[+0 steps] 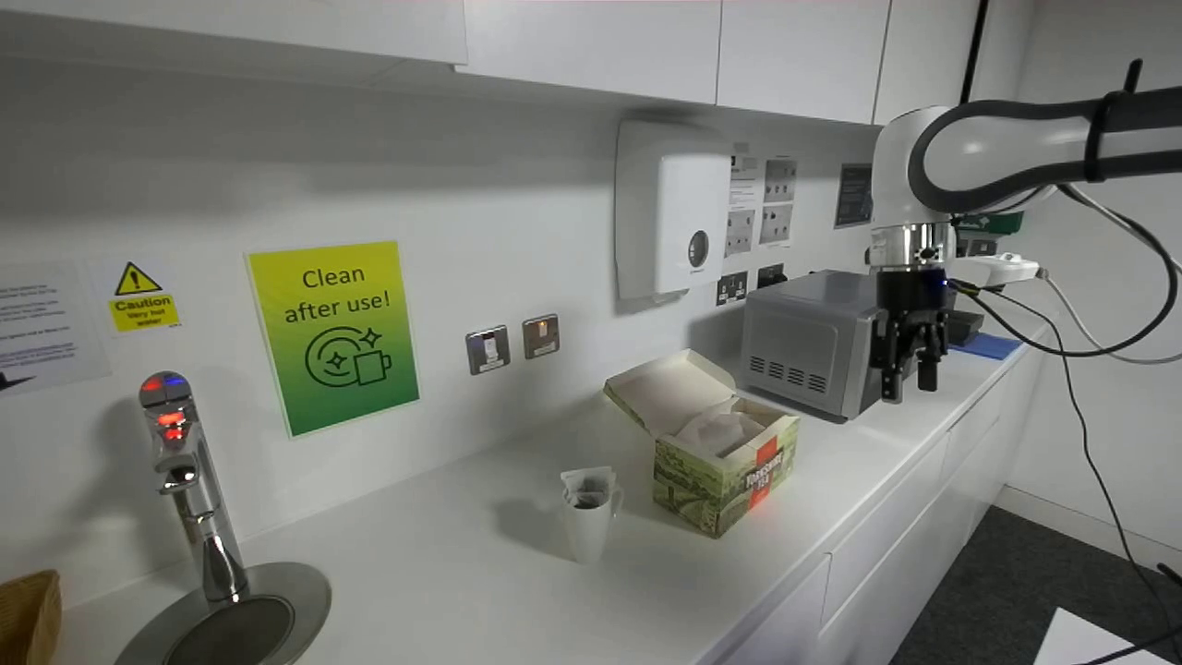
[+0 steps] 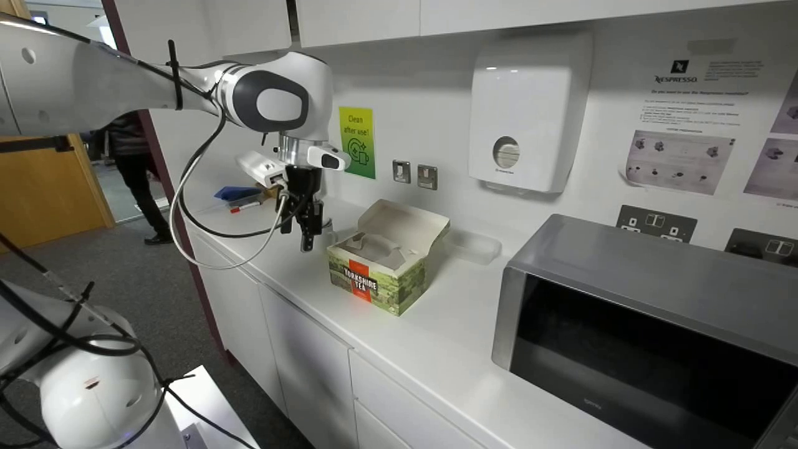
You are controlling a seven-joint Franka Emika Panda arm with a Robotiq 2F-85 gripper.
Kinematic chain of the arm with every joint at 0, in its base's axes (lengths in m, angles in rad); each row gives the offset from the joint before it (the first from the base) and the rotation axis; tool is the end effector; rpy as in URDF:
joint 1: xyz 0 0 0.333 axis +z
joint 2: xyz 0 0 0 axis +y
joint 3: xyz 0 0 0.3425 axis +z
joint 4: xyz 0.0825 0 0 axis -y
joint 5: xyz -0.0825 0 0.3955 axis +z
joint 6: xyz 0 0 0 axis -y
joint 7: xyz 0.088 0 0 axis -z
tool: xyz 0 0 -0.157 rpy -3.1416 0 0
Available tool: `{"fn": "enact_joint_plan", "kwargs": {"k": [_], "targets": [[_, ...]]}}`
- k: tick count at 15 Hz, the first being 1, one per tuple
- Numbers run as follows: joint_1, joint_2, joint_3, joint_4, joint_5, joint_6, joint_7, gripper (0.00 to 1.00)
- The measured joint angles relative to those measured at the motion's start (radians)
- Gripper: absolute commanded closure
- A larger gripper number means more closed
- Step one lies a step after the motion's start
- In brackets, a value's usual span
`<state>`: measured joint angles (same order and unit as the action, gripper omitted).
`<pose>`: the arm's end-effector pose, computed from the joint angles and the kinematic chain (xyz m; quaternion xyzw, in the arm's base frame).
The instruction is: Move the tea bag from the mug to the box
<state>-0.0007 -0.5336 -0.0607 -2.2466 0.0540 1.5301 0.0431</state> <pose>0.3578 -0.0162 0.5252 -0.9937 0.0477 0.0915 0.0428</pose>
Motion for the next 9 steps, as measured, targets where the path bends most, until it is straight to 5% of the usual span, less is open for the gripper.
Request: {"fn": "enact_joint_plan", "kwargs": {"k": [9], "targets": [[0.006, 0.035, 0.025, 0.01, 0.002, 0.0, -0.005, 0.0]]}}
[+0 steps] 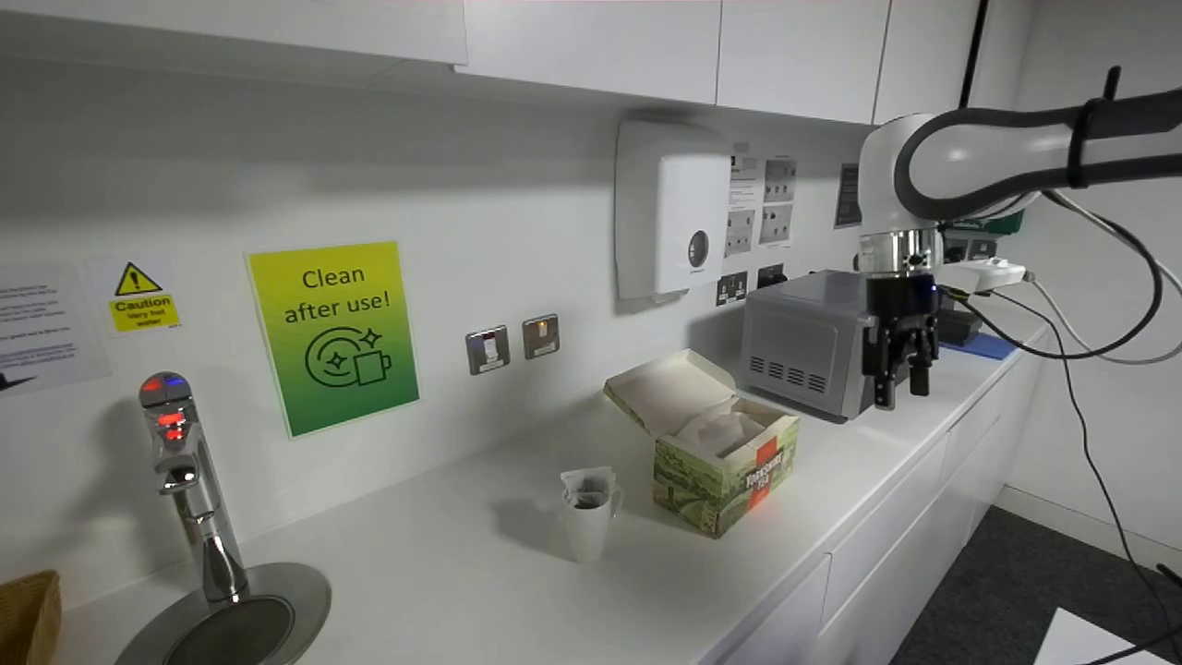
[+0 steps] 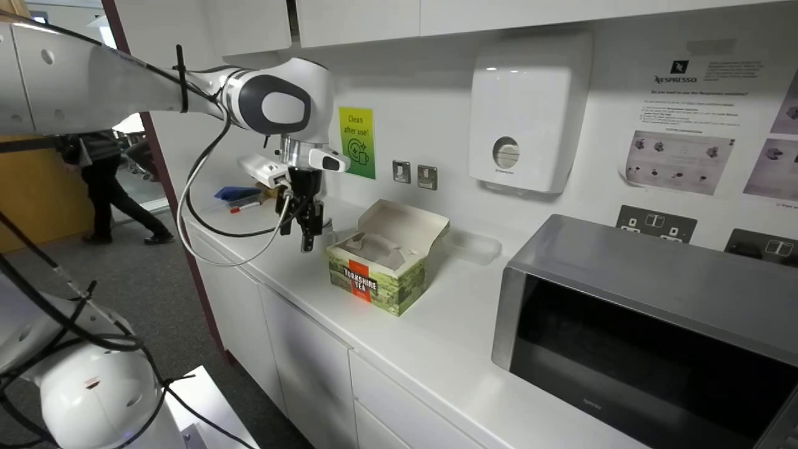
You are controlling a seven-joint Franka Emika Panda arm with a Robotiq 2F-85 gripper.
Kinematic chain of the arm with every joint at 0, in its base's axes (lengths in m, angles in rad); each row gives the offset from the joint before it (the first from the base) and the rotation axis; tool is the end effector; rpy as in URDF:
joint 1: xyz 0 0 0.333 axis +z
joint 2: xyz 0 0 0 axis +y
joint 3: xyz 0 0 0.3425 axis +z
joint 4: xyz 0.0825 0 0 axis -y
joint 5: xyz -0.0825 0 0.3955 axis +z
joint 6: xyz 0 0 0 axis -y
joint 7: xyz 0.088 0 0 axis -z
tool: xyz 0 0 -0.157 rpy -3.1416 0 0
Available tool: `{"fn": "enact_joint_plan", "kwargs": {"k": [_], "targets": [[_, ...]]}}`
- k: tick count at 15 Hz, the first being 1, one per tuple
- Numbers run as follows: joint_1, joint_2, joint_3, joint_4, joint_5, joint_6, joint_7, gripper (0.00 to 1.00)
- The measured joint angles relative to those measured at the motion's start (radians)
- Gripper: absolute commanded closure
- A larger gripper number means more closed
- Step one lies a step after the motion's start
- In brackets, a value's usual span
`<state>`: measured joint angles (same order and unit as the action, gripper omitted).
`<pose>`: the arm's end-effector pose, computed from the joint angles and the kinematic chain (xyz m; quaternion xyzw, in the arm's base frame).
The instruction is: Move the tea bag from the mug to the box
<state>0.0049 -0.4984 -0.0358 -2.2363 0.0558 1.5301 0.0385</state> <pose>0.3663 -0.0039 0.5173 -0.9934 0.0332 0.1040 0.0357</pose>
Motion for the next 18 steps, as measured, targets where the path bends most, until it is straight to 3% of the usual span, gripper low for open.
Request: {"fn": "enact_joint_plan", "kwargs": {"k": [12, 18], "targets": [[0.11, 0.294, 0.168, 0.228, -0.025, 0.0, -0.034, 0.0], [0.113, 0.314, 0.169, 0.234, -0.026, 0.0, -0.031, 0.0]]}}
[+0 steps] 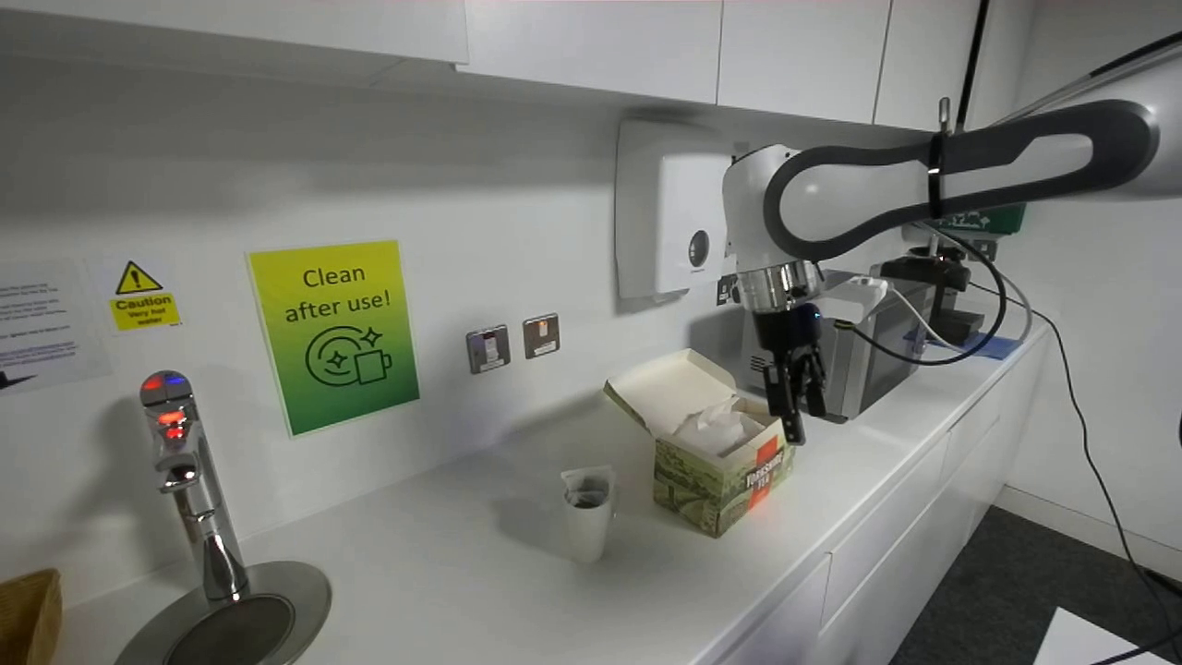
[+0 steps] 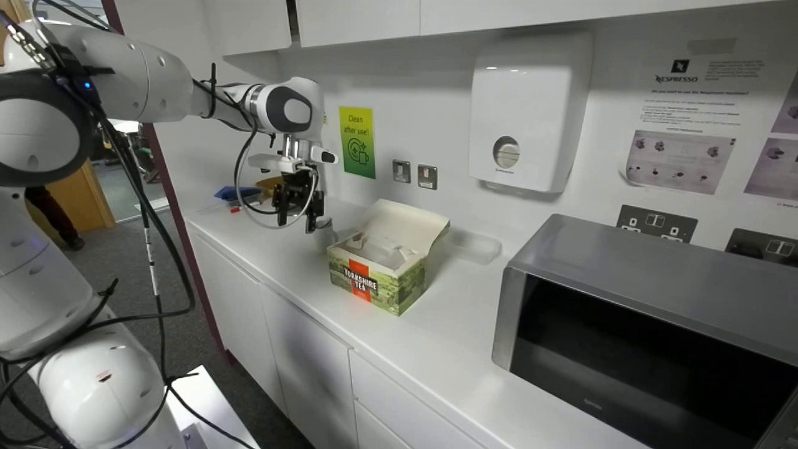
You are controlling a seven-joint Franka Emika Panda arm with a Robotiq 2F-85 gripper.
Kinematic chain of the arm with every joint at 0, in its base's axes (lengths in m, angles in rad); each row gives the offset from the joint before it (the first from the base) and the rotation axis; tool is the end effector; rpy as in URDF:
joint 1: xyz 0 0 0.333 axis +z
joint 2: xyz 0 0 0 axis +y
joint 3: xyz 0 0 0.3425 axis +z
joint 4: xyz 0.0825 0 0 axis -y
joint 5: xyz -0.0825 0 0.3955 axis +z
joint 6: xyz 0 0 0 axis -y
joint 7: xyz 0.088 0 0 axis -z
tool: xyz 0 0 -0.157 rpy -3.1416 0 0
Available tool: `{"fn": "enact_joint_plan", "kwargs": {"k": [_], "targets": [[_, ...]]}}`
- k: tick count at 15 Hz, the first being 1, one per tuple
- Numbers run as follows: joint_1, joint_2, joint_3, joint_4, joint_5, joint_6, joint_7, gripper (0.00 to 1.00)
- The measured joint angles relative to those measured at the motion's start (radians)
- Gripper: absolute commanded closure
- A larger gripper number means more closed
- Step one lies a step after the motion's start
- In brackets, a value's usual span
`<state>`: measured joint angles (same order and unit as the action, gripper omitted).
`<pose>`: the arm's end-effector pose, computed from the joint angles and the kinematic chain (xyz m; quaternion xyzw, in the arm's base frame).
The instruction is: Move the tea bag from the mug to the box
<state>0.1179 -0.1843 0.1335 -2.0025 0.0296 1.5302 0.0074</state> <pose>0.4457 0.1223 0.4916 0.9827 0.1161 -0.1434 0.0158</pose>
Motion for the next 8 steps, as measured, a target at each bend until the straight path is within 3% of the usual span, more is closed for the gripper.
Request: {"fn": "enact_joint_plan", "kwargs": {"k": [6, 8], "targets": [[0.0, 0.003, 0.001, 0.0, 0.0, 0.006, -0.001, 0.0], [0.001, 0.005, 0.004, 0.0, -0.001, 0.056, -0.004, 0.0]]}}
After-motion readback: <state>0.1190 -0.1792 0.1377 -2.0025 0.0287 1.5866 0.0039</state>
